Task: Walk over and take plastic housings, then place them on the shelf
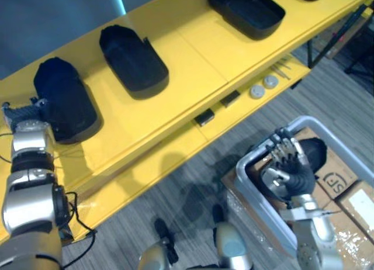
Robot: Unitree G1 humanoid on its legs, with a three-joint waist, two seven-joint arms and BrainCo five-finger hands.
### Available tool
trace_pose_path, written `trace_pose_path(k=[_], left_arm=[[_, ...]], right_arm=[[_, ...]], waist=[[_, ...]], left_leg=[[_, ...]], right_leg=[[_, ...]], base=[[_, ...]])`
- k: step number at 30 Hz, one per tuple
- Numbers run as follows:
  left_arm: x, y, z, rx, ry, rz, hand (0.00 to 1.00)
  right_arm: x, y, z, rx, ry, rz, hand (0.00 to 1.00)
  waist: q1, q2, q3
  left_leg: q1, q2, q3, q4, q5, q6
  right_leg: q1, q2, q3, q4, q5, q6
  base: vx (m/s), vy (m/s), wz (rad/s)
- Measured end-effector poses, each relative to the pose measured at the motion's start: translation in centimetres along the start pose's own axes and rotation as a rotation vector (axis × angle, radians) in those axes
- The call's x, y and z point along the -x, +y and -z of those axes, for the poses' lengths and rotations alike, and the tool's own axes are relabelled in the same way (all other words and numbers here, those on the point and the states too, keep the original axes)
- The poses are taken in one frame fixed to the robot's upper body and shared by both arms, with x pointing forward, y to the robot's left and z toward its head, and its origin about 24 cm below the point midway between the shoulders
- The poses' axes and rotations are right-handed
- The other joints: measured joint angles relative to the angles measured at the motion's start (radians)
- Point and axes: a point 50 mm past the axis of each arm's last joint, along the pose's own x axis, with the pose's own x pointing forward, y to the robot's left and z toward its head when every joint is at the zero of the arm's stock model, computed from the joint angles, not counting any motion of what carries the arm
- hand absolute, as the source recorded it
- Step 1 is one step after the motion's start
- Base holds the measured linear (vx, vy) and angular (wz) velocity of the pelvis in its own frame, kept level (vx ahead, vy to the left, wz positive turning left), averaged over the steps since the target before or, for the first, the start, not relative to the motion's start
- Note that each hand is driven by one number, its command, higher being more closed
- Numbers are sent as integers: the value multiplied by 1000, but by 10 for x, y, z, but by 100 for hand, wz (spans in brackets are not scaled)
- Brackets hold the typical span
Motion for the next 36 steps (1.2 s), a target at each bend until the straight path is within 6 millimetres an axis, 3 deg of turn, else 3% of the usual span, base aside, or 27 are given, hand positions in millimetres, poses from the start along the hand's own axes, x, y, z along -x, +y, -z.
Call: trace_pose_path(k=[7, 13, 16, 19, 21, 23, 25, 26, 32, 34, 36], left_arm=[[2, 0, -14, 35, -75, 6, 0], [4, -2, -21, 55, -123, 19, 0], [9, -3, -43, 125, -232, 41, 0], [22, -2, -62, 198, -405, 91, 0], [30, 1, -55, 225, -484, 113, 0], [45, 13, -33, 311, -557, 132, 0], [53, 18, -20, 345, -574, 143, 0], [65, 24, 3, 364, -575, 165, 0], [114, 46, 79, 363, -511, 236, 0], [123, 48, 89, 360, -490, 237, 0], [130, 51, 100, 360, -463, 237, 0]], right_arm=[[5, 3, 3, -19, -12, 14, 0], [-1, 5, -7, -3, -111, 20, 0], [-12, 6, -18, 2, -208, 33, 0], [-27, 10, -32, 9, -327, 53, 0], [-33, 11, -38, 20, -374, 64, 0], [-44, 14, -41, 65, -382, 75, 0], [-47, 14, -41, 85, -376, 87, 0], [-51, 14, -38, 81, -358, 94, 0], [-65, 20, -32, 69, -294, 4, 0], [-70, 22, -26, 66, -258, -42, 0], [-74, 26, -16, 60, -192, -110, 0]], waist=[[-4, -10, -94], [-7, -1, -172], [0, 5, -183], [28, 16, -195], [40, 36, -221], [82, 62, -254], [97, 69, -263], [116, 71, -272], [203, 41, -302], [207, 30, -309], [230, 19, -319]], left_leg=[[36, -6, 22, -34, 17, -1], [46, -3, 23, -35, 16, -2], [52, -5, 15, -35, 16, -2], [61, -6, -9, -40, 17, -1], [61, -10, -25, -41, 20, 4], [59, -12, -51, -41, 26, 5], [59, -14, -71, -42, 29, 5], [56, -17, -94, -42, 35, 6], [21, -25, -174, -43, 55, 0], [16, -29, -195, -43, 59, 2], [9, -30, -200, -43, 61, 3]], right_leg=[[37, 1, 0, -48, 7, 4], [70, 4, -7, -97, 26, 3], [94, 2, -19, -123, 44, 5], [127, 1, -33, -145, 53, 7], [138, 2, -60, -152, 56, 7], [150, 2, -84, -153, 55, 7], [163, 1, -104, -157, 55, 8], [179, 0, -135, -162, 52, 7], [198, -4, -213, -177, 44, -1], [208, -7, -237, -185, 40, 2], [207, -8, -245, -186, 37, 5]], base=[[69, 7, -1], [6, 0, 0], [-33, 10, 6], [-59, 12, 14], [-28, 1, 27], [9, -4, 30], [-10, 2, 35], [-29, 1, 46], [-53, 9, 41], [-55, 12, 36], [-36, 17, 16]])
